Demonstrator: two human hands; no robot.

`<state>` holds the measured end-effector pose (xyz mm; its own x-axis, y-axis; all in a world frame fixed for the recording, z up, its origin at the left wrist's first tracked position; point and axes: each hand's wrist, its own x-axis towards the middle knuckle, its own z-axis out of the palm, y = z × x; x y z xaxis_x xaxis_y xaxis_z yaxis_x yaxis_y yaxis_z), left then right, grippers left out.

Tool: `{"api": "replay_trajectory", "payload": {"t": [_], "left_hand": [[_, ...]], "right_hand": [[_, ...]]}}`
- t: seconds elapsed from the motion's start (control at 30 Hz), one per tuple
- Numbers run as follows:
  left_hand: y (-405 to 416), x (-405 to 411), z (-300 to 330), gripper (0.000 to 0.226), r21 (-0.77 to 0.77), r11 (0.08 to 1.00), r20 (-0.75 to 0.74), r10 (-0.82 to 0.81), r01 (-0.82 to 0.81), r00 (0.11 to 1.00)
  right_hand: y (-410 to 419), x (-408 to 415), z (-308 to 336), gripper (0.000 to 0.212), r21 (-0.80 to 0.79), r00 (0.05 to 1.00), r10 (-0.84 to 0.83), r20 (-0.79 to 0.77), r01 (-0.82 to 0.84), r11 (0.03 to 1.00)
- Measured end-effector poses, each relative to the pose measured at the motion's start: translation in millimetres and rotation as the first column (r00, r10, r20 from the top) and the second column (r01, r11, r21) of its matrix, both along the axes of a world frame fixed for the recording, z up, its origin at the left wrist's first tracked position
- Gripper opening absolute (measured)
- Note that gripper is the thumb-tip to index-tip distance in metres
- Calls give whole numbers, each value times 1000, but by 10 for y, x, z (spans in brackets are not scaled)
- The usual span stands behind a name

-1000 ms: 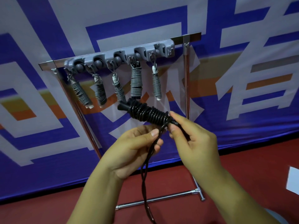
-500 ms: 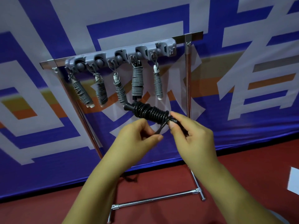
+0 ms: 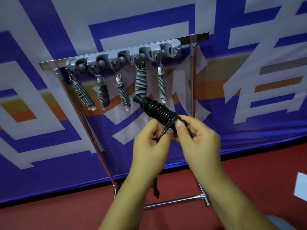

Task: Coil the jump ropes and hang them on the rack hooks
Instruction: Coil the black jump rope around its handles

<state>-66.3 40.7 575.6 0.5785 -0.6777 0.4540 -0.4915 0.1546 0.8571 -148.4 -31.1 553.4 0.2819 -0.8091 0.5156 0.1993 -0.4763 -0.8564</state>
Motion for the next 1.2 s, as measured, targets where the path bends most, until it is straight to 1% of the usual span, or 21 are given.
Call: {"api": "replay_trajectory", "payload": {"t": [0.03,0.07,0.1,0.17,0.27,0.33,0.43,0.53,0.57,0.63,0.7,0.73,0.8,0.87,0.93,1.0,1.1,1.2], "left_hand": [[27,-10,10,47,-22,996,-122,-88,86,989],[54,-12,17,45,-61,983,-220,-184,175,958],[79,-8,30,39,-104,963,-283,-267,248,921],[103,10,59,31,-183,926,-336,-374,330,865],[108,15,89,34,-231,907,-388,-417,352,822],[117,24,110,28,-209,914,-389,-403,346,828],[138,56,125,18,-164,938,-351,-346,306,870],[177,57,134,22,-118,959,-281,-282,259,917],[195,51,142,23,-87,970,-237,-243,228,941],[231,55,137,12,-21,989,-77,-146,145,986],[261,66,122,7,27,997,101,-75,72,992],[271,74,115,5,42,998,159,-52,46,986],[286,82,100,10,46,999,192,-32,23,981],[292,81,90,16,20,999,134,-42,40,990],[292,78,89,19,-42,995,-5,-88,87,996],[275,106,76,27,-110,981,-126,-174,161,977],[249,156,57,44,-172,946,-191,-305,274,933],[261,199,49,49,-177,930,-205,-355,322,912]], "right_hand": [[8,-9,11,17,5,1000,2,0,-2,1000],[22,-17,29,17,14,1000,12,3,-12,1000],[42,-27,51,17,28,1000,29,8,-29,999],[75,-49,101,19,75,997,74,37,-76,994],[101,-88,189,18,140,988,127,88,-139,980],[108,-122,244,19,167,982,149,116,-168,972],[112,-156,279,18,218,975,174,137,-200,955],[118,-165,295,19,301,966,203,158,-242,922],[117,-170,299,18,341,959,221,176,-270,901],[124,-188,319,16,424,936,265,229,-342,839],[134,-214,342,16,482,911,301,281,-405,776],[142,-230,356,16,502,899,316,304,-433,748],[166,-275,384,16,528,877,341,338,-476,703],[188,-328,415,17,533,860,371,351,-509,676],[208,-365,446,17,537,840,408,358,-543,646],[210,-385,470,19,546,820,439,367,-572,612],[194,-403,503,18,550,802,484,350,-594,587],[163,-417,497,19,540,803,520,291,-587,603]]}}
